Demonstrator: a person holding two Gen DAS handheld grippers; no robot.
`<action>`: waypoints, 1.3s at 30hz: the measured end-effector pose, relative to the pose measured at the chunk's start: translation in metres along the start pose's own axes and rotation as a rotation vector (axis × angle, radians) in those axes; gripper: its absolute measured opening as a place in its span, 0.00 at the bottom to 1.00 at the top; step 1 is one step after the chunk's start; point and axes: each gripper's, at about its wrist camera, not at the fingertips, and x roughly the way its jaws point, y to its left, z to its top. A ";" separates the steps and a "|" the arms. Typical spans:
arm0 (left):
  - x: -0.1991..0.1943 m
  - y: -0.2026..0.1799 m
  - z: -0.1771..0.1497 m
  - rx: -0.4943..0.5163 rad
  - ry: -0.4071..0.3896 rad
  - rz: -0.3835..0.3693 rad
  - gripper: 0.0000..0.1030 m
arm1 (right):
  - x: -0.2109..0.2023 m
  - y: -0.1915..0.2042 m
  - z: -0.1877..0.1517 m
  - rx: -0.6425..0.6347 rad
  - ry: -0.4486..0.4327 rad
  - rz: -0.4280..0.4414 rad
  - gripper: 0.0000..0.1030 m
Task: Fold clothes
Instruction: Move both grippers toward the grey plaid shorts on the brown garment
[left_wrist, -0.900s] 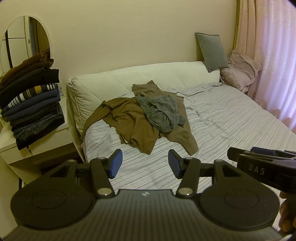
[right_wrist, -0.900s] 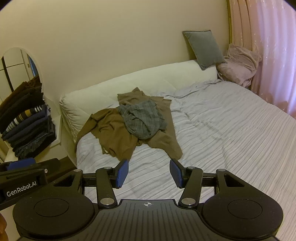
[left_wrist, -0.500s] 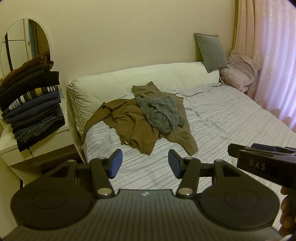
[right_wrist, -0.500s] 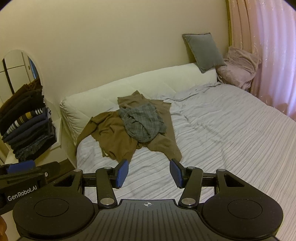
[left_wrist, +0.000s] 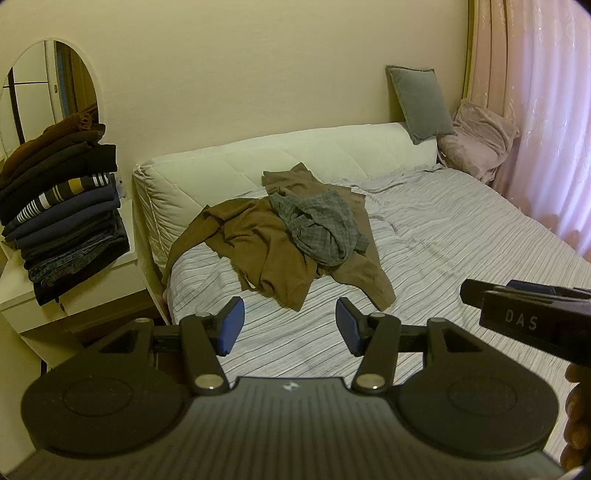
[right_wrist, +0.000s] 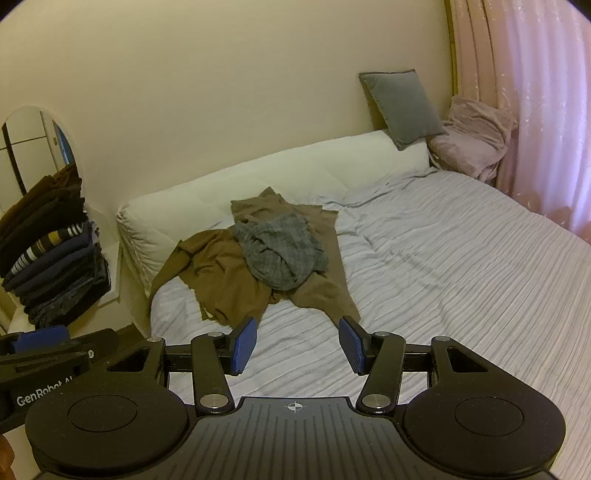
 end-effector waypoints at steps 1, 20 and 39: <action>0.000 0.000 0.001 -0.001 0.000 -0.001 0.49 | 0.001 0.000 0.000 0.001 0.000 -0.001 0.52; 0.052 0.007 0.030 0.034 0.026 -0.061 0.53 | 0.042 -0.001 0.021 0.044 -0.006 -0.065 0.52; 0.165 0.031 0.080 0.063 0.106 -0.113 0.53 | 0.148 0.002 0.063 0.093 0.051 -0.119 0.52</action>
